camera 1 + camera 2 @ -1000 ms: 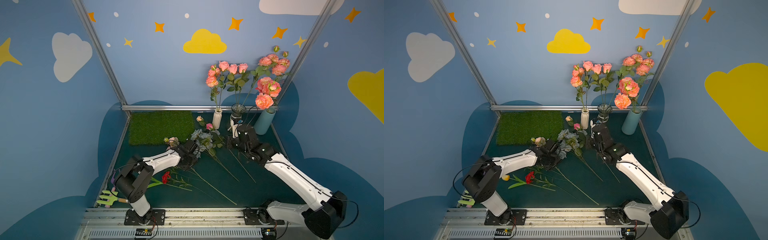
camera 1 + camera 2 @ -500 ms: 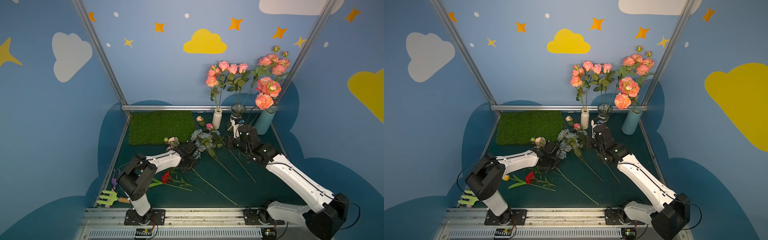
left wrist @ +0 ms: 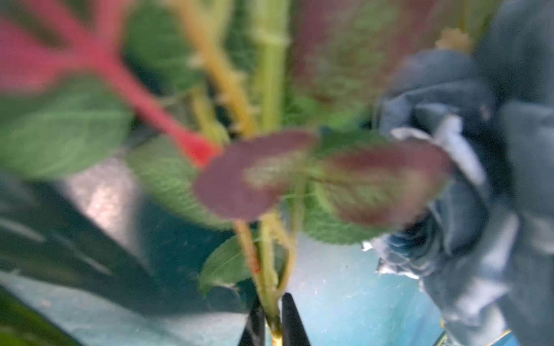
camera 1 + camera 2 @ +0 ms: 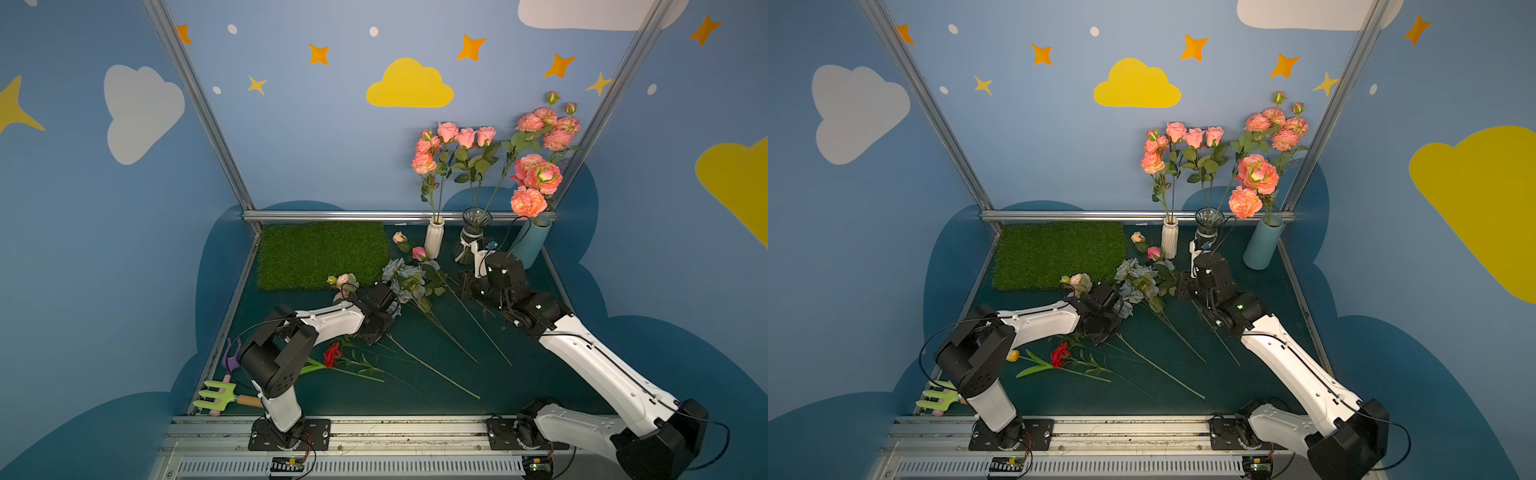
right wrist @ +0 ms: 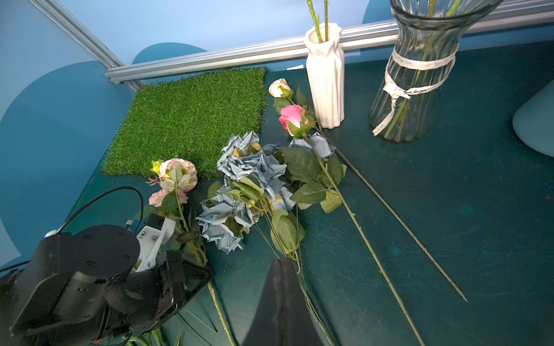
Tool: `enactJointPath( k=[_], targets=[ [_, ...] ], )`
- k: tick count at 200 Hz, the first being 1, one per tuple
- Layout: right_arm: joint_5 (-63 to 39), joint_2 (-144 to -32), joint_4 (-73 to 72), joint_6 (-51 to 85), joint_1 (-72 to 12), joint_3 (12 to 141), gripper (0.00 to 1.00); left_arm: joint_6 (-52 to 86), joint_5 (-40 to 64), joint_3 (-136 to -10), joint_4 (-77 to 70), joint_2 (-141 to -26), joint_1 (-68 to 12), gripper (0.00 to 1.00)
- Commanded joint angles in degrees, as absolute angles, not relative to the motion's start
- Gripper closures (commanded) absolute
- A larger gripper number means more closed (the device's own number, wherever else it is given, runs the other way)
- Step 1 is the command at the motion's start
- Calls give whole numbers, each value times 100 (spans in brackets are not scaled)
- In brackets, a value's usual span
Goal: Place the pink flowers into the vase
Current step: Pick up the flower at the center of the board.
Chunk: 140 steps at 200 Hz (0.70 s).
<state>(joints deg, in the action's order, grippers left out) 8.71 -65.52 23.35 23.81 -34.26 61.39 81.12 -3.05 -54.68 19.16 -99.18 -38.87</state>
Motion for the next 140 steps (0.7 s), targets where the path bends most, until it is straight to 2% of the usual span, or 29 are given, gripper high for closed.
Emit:
enactJointPath(
  k=[1, 40, 90, 140],
  targets=[
    [791, -6426, 2285, 2433, -3396, 6038, 100, 8403, -759, -5189, 2121, -9776, -3987, 96],
    [734, -6348, 2223, 2384, -3386, 5993, 100, 8666, -1367, -4973, 2000, -9272, -4228, 98],
    [310, -6331, 2105, 2109, -3432, 6056, 100, 8782, -2537, -4281, 782, -8427, -4632, 98],
    [-1018, -6930, 2240, 1564, -3698, 6565, 100, 7374, -3167, -4161, -640, -7787, -4686, 98]
  ],
)
